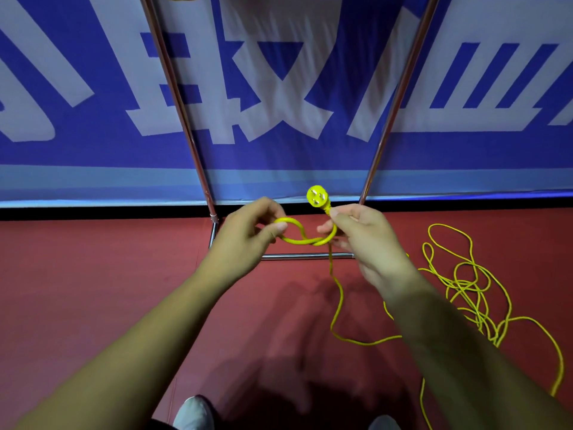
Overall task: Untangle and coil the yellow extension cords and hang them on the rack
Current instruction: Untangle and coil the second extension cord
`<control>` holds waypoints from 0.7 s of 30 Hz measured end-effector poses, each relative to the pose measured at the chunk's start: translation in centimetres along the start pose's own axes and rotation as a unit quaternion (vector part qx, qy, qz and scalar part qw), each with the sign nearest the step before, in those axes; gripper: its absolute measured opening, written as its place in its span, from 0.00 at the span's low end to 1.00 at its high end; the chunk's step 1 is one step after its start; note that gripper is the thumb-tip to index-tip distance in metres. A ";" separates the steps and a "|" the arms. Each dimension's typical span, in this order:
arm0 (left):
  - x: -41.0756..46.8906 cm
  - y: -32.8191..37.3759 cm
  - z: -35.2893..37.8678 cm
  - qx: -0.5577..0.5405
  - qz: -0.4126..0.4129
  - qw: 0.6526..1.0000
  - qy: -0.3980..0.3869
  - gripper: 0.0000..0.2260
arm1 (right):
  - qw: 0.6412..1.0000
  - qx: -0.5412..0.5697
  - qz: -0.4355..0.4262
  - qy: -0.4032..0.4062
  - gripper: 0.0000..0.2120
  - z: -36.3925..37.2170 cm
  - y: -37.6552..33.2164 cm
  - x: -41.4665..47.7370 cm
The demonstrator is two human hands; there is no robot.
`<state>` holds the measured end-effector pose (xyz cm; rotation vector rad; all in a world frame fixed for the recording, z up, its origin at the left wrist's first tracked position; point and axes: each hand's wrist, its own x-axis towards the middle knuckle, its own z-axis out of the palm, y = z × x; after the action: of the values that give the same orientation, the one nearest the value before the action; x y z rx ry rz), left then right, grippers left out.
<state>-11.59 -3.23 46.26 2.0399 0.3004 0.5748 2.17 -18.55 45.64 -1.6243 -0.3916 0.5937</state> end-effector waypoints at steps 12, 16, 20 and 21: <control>0.4 0.1 -0.8 -0.382 -0.266 0.873 0.145 0.05 | 0.960 -0.023 0.138 -0.244 0.16 1.2 1.3 -0.8; 0.0 -0.4 -1.5 -0.204 -0.189 0.960 0.025 0.07 | 0.969 -0.007 0.088 -0.230 0.10 1.0 1.6 -0.6; -0.4 -1.8 -1.6 0.099 -0.080 0.989 -0.076 0.14 | 0.972 -0.010 0.084 -0.217 0.08 0.6 1.4 -0.3; -0.4 -2.0 -1.5 0.102 -0.076 0.990 -0.058 0.11 | 0.971 -0.026 0.081 -0.222 0.07 0.6 1.4 -0.3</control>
<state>-12.67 -1.27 45.11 2.2140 0.4560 0.3415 1.40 -18.43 44.30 -1.5763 -0.6090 1.0874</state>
